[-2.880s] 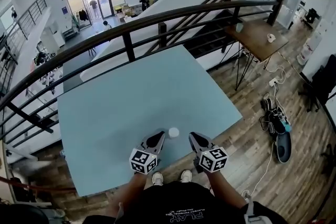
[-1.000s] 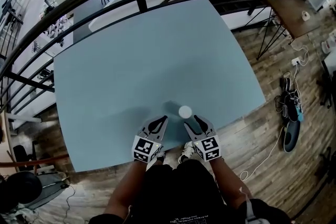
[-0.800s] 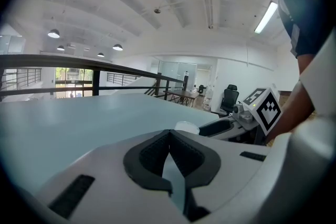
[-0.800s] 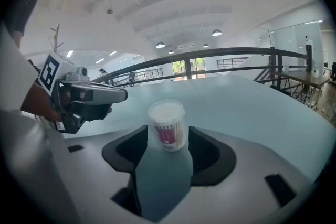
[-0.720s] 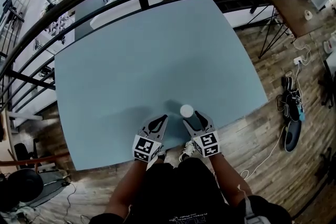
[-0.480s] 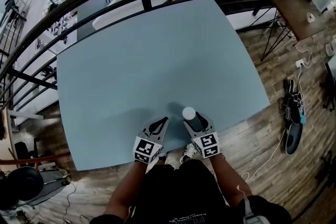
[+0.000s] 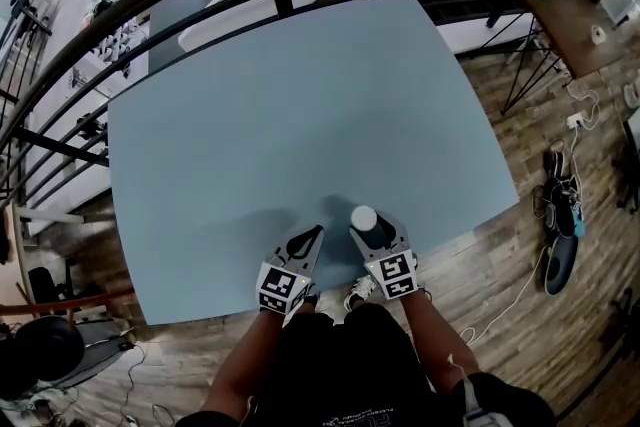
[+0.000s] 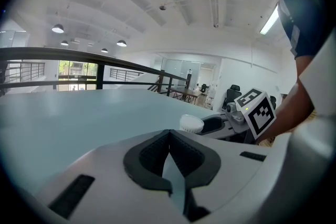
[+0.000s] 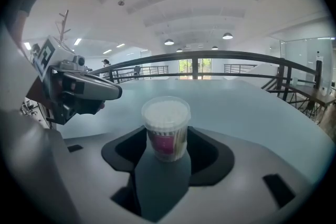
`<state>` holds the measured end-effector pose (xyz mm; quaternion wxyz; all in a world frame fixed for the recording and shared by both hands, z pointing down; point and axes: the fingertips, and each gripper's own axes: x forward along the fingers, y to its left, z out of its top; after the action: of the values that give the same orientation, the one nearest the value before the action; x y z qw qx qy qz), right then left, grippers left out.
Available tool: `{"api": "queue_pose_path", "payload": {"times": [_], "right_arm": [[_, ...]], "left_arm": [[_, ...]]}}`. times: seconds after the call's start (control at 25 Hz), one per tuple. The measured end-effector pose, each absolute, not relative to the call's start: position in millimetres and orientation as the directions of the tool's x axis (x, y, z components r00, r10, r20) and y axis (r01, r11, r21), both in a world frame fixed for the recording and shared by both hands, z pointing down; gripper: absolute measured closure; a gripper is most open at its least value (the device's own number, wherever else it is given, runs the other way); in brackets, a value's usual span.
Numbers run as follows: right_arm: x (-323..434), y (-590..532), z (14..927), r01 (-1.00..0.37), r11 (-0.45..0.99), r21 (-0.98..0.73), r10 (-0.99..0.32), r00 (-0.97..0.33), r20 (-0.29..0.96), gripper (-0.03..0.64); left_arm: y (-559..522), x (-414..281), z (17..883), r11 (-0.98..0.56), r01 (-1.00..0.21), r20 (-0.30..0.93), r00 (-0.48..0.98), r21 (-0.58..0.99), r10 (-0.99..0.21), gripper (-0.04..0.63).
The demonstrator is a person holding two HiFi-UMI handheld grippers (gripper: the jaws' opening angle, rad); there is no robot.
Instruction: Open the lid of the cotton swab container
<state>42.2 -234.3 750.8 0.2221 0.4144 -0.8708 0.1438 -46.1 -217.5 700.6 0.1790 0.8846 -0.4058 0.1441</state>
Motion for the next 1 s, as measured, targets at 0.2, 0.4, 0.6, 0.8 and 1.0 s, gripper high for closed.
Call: {"api": "queue_pose_path", "payload": {"times": [0.2, 0.4, 0.6, 0.8, 1.0], "right_arm": [[43, -236, 752, -0.784, 0.617, -0.069, -0.661, -0.564, 0.495, 0.373], [47, -236, 751, -0.783, 0.618, -0.076, -0.659, -0.569, 0.492, 0.373], [48, -237, 751, -0.767, 0.638, -0.069, -0.648, -0.583, 0.491, 0.373], [47, -234, 748, -0.757, 0.649, -0.075, -0.636, -0.595, 0.491, 0.374], [46, -229, 731, -0.745, 0.662, -0.086, -0.629, -0.614, 0.478, 0.374]], "left_arm": [[-220, -48, 702, -0.606, -0.769, 0.406, 0.629, 0.203, -0.663, 0.583], [-221, -42, 697, -0.619, -0.760, 0.370, 0.643, 0.197, -0.671, 0.583], [-218, -37, 691, -0.629, -0.750, 0.376, 0.654, 0.206, -0.657, 0.583], [-214, -39, 690, -0.634, -0.751, 0.356, 0.652, 0.185, -0.669, 0.583], [-212, -35, 680, -0.657, -0.739, 0.343, 0.661, 0.148, -0.667, 0.583]]}}
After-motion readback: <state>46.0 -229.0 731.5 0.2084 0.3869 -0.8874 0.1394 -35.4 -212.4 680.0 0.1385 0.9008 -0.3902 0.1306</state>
